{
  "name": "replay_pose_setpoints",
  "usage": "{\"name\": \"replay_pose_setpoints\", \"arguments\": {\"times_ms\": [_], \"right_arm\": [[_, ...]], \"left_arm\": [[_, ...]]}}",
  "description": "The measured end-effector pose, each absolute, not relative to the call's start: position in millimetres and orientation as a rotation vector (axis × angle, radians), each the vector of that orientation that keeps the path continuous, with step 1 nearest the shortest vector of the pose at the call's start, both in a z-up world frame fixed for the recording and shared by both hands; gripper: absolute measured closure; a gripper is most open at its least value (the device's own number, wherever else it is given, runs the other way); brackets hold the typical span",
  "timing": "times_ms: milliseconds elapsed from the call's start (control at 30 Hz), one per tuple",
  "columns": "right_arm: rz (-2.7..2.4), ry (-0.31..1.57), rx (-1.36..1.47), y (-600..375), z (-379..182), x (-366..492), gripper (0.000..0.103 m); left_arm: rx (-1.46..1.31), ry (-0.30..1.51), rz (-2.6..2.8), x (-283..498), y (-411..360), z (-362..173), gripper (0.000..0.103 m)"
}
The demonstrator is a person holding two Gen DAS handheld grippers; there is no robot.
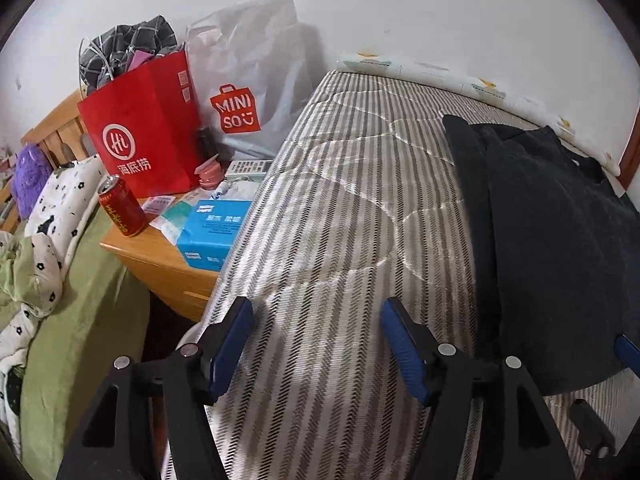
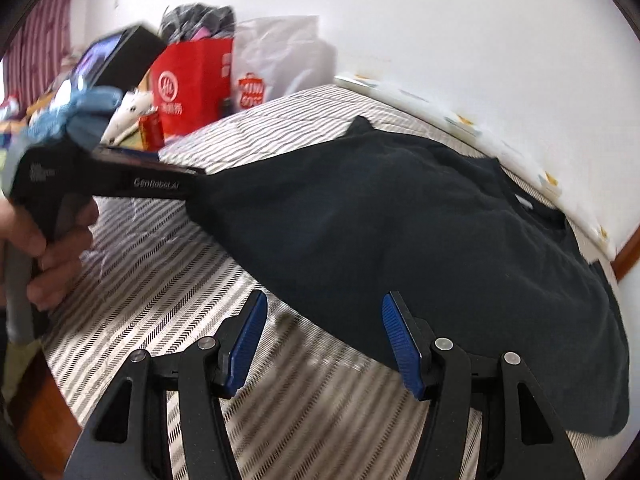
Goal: Fold small clothes
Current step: 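Grasp the folded sweatshirt edge with the right gripper and lift it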
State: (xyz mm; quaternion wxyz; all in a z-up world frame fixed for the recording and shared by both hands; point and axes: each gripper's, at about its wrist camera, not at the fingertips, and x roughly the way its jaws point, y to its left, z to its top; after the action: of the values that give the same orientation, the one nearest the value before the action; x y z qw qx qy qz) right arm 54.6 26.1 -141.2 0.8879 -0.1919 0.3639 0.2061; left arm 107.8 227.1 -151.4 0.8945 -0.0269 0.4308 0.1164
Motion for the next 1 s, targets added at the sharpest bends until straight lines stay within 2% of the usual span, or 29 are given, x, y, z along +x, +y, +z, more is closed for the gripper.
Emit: {"name": "replay_pose_setpoints", "arguments": {"times_ms": [133, 267, 433, 467, 500, 567, 633, 767, 900, 1000], "right_arm": [[0.402, 0.733, -0.48, 44, -151, 62, 0.043], [0.382, 0.701, -0.55, 58, -151, 71, 0.037], [0.367, 0.655, -0.623, 74, -152, 81, 0.039], [0.374, 0.655, -0.616, 76, -152, 84, 0.049], [0.396, 0.658, -0.604, 77, -151, 85, 0.068], [0.442, 0.645, -0.576, 75, -146, 86, 0.082], [0.475, 0.637, -0.544, 68, -138, 89, 0.084], [0.546, 0.627, -0.302, 23, -103, 105, 0.086], [0.424, 0.526, -0.149, -37, -67, 115, 0.087], [0.402, 0.541, -0.028, -91, -55, 130, 0.087]], "left_arm": [[-0.089, 0.893, 0.248, 104, 235, -152, 0.036], [-0.097, 0.895, 0.249, 103, 236, -153, 0.034], [-0.091, 0.898, 0.246, 103, 235, -154, 0.031], [-0.094, 0.898, 0.245, 103, 235, -154, 0.031], [-0.093, 0.898, 0.246, 103, 235, -154, 0.031], [-0.09, 0.896, 0.242, 102, 235, -154, 0.031], [-0.092, 0.897, 0.221, 102, 231, -153, 0.032], [-0.114, 0.907, 0.179, 106, 211, -148, 0.033], [-0.113, 0.869, 0.118, 113, 173, -134, 0.033], [-0.092, 0.833, 0.062, 122, 138, -123, 0.033]]}}
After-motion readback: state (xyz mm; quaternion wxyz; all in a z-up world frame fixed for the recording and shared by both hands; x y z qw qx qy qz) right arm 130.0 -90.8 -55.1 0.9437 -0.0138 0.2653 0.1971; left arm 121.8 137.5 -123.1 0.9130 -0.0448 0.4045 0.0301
